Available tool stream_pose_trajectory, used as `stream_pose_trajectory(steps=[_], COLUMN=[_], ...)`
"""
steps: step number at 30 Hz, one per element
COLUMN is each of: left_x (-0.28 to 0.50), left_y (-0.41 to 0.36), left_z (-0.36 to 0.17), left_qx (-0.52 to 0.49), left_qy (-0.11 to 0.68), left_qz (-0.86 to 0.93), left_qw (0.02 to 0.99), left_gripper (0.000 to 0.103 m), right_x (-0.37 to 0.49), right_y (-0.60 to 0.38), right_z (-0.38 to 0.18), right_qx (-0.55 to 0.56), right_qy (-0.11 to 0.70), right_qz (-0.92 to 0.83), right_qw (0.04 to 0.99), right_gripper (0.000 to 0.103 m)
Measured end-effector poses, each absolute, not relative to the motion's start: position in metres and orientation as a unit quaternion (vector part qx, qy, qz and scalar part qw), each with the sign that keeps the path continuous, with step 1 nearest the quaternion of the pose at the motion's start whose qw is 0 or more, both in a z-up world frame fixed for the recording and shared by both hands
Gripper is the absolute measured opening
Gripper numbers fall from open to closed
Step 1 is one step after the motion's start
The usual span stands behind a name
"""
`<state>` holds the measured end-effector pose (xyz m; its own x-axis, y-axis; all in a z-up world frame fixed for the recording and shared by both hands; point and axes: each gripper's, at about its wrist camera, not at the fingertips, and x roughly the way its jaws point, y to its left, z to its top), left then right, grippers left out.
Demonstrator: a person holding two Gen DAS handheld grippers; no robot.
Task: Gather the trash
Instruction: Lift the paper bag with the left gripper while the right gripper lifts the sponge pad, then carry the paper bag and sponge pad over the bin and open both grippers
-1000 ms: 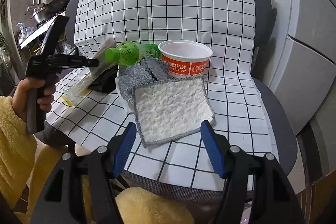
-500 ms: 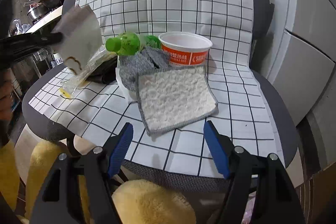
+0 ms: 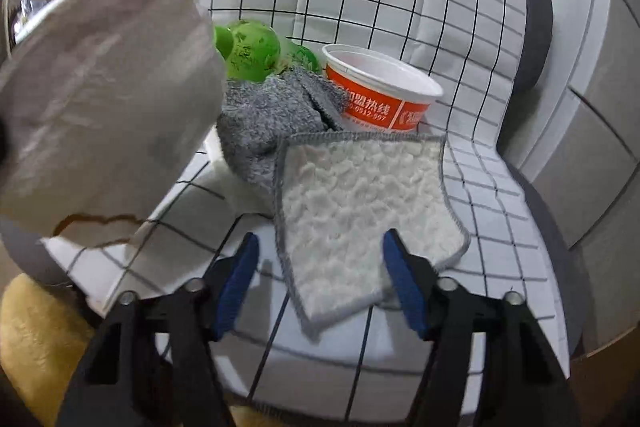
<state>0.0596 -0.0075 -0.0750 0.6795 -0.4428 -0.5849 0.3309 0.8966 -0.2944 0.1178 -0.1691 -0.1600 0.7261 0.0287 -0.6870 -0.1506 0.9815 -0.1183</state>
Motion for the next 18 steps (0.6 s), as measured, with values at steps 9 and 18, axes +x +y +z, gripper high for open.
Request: stream_pose_trajectory(steps=[9, 18], left_x=[0.049, 0.034], left_y=[-0.026, -0.123], left_z=[-0.067, -0.057], left_qx=[-0.061, -0.026], left_qy=[0.33, 0.316], left_qz=[-0.238, -0.363], left_qw=[0.911, 0.876], left_gripper=[0.001, 0.001], right_x=[0.07, -0.026], right_y=[-0.236, -0.343], right_z=[-0.114, -0.065], right_qx=[-0.003, 0.046], right_qy=[0.314, 0.291], right_qz=[0.063, -0.026], right_qw=[0.947, 0.955], right_gripper=[0.005, 0.005])
